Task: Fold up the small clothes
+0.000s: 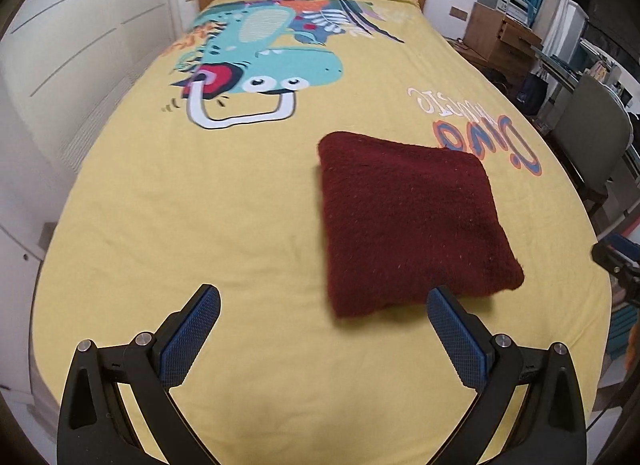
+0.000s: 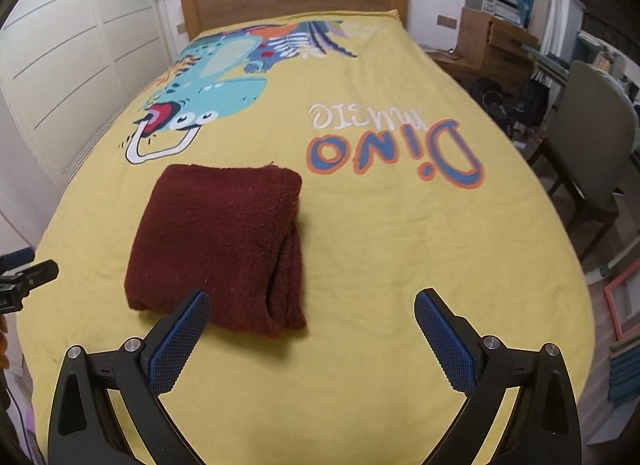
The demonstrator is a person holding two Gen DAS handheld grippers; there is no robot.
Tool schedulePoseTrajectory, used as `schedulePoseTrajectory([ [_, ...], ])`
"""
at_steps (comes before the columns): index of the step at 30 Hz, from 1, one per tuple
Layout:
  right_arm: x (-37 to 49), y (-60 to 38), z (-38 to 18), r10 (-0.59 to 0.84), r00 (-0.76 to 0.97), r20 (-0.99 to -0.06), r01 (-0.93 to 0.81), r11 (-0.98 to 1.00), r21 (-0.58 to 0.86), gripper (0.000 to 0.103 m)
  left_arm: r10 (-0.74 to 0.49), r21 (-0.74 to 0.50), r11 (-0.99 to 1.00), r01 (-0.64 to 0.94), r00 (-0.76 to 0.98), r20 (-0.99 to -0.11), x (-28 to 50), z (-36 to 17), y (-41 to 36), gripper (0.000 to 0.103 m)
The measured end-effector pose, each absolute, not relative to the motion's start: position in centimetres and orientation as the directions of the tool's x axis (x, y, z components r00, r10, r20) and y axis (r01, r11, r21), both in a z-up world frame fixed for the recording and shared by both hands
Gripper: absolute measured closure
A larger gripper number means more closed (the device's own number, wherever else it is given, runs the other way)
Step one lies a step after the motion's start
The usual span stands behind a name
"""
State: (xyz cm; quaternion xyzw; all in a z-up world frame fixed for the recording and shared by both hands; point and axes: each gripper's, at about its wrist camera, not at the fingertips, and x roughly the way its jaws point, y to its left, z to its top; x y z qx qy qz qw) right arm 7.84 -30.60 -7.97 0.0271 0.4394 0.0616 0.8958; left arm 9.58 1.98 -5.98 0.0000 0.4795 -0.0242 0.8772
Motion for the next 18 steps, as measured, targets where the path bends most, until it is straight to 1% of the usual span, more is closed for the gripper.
schedulePoseTrajectory([
  [8,3.4,-32.2,-6.5,0.101,0.624,-0.775,-0.047,0.995,0.092,0.002,-0.001,0.004,1.0,0.009,0.536,-0.844,5.9,-5.1,3.1,0.001],
  [16,1.2,-33.2,-6.7,0.109,0.606,-0.788,-0.03,0.993,0.115,0.001,0.0,0.0,1.0,-0.001,0.546,-0.837,4.3,-4.3,3.4,0.001],
  [18,0.9,-33.4,-6.7,0.106,0.605,-0.789,-0.024,0.993,0.114,0.001,0.01,0.014,1.0,0.003,0.546,-0.838,4.1,-4.4,3.2,0.001],
])
